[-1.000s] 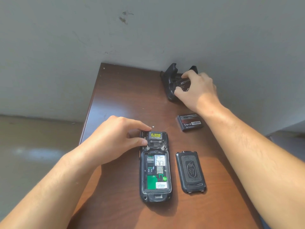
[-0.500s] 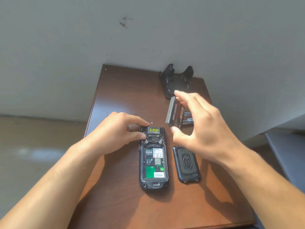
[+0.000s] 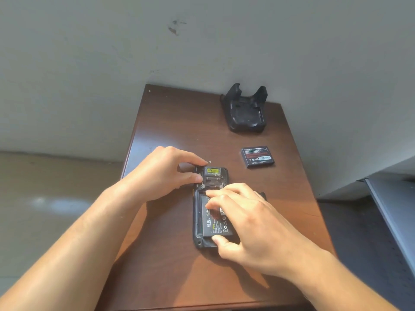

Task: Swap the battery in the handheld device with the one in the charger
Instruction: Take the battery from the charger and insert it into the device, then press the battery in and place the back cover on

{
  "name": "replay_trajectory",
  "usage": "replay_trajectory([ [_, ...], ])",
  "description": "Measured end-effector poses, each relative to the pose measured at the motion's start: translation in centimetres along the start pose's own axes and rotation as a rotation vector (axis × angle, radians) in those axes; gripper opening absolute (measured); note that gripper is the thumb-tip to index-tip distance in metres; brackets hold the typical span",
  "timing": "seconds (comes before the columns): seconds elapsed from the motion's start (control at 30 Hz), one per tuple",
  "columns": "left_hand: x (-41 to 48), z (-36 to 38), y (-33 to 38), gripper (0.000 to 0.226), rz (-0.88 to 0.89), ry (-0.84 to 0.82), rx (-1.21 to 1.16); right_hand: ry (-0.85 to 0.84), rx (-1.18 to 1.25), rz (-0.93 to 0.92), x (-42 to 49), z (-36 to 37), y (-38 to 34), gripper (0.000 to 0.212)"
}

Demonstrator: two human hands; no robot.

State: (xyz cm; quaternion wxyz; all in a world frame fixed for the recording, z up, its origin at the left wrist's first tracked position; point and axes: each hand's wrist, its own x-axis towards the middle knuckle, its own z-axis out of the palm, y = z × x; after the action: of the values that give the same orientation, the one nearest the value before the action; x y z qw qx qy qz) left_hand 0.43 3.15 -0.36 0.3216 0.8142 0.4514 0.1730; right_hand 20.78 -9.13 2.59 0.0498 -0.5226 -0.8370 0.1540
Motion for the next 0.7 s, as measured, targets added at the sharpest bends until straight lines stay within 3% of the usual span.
replay_trajectory([
  [0.53,0.02,0.13,-0.14,0.034,0.014,-0.013,0.001,-0.013,0.058,0.038,0.14,0.01,0.36,0.057],
  [0.7,0.04,0.15,-0.16,0.032,0.014,-0.003,0.008,0.011,-0.083,0.061,0.17,-0.09,0.26,0.056],
])
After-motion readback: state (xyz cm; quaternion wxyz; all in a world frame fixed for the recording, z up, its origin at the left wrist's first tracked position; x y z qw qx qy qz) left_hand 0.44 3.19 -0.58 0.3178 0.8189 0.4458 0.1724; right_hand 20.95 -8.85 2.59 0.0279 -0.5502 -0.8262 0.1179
